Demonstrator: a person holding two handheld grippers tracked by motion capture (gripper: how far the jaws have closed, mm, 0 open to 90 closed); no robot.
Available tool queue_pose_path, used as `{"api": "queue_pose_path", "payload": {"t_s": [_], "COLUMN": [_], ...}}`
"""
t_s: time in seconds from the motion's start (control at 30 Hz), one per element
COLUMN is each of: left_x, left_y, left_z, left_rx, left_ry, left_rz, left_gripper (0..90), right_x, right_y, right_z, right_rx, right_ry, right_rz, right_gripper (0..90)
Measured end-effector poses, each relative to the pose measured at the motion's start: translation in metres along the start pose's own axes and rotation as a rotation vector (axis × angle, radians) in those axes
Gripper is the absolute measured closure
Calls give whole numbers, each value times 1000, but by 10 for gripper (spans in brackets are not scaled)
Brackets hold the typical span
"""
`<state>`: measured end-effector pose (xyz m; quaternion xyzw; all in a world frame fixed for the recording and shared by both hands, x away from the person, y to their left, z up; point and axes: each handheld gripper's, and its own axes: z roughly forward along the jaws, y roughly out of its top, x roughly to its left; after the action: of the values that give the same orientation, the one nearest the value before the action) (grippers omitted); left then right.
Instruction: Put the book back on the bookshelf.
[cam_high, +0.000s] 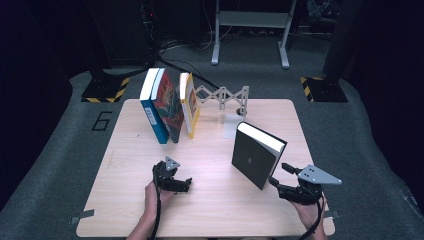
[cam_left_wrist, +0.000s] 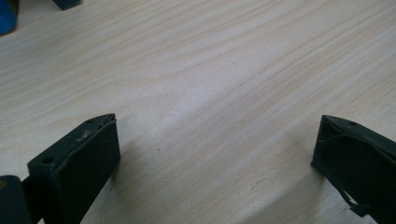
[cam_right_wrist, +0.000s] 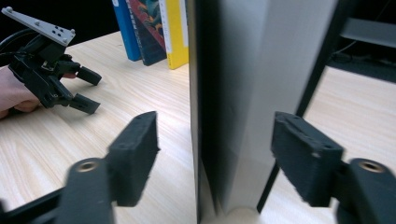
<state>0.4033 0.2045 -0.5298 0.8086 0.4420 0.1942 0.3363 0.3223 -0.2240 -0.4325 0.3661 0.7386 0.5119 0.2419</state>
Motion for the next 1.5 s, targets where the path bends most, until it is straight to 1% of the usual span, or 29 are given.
{"api": "queue_pose_path", "payload": {"t_s": [0.03,0.07,0.13,0.17,0.23,0.37,0.4,0.43,0.5,0.53,0.57,0.63,0.67,0.7,0.83,0.9,0.93,0.97,1.07,1.1,1.13,1.17,1.23,1.27,1.33,1.4,1.43,1.47,1.5], "left_x": [0,0,0,0,0,0,0,0,0,0,0,0,0,0,0,0,0,0,0,0,0,0,0,0,0,0,0,0,0], "left_y": [0,0,0,0,0,0,0,0,0,0,0,0,0,0,1,1,1,1,1,1,1,1,1,1,1,1,1,1,1], "left_z": [0,0,0,0,0,0,0,0,0,0,0,0,0,1,1,1,1,1,1,1,1,1,1,1,1,1,1,1,1], "left_rx": [3,1,2,2,2,1,1,2,1,1,1,1,1,-2,0,0,0,0,1,1,1,1,-1,1,1,1,1,1,1], "left_ry": [-1,-2,-1,-1,-1,-2,-1,-1,-2,-2,-2,-2,-2,0,-1,-1,-1,-1,1,1,1,1,1,1,1,1,1,1,1], "left_rz": [-1,-2,-2,-1,-2,-2,-2,-1,-1,-1,-1,-2,-2,-2,0,1,0,1,1,1,1,1,1,1,1,1,1,1,1], "left_gripper": [5,5,5,5,5,5,5,5,5,5,5,5,5,5,5,5,5,5,5,5,5,5,5,5,5,5,5,5,5], "right_x": [-1,-1,-3,-4,-6,-6,-6,-8,-9,-9,-11,-12,-15,-16,-16,-18,-20,-20,-23,-23,-25,-25,-24,-23,-24,-24,-25,-25,-24], "right_y": [-2,-4,-5,-5,-3,1,3,8,12,12,17,19,23,25,27,28,27,27,26,26,25,25,26,27,29,30,30,30,30], "right_z": [-1,0,0,1,7,14,16,21,26,26,31,33,37,39,46,48,48,48,48,48,48,48,48,50,51,52,53,53,54], "right_rx": [6,22,25,29,35,41,40,38,29,29,19,12,13,16,10,6,1,1,-11,-11,-18,-18,-12,-7,1,2,4,4,4], "right_ry": [-18,-39,-43,-46,-47,-39,-35,-37,-45,-45,-47,-58,-51,-43,-44,-46,-38,-38,15,15,58,70,74,87,104,111,130,130,143], "right_rz": [7,25,37,38,60,54,45,50,42,42,51,50,52,46,39,37,36,36,9,9,4,-3,-9,-28,-40,-40,-38,-38,-45], "right_gripper": [197,124,102,64,0,0,0,3,66,66,149,151,189,190,222,313,423,423,491,491,530,532,534,536,537,537,537,537,537]}}
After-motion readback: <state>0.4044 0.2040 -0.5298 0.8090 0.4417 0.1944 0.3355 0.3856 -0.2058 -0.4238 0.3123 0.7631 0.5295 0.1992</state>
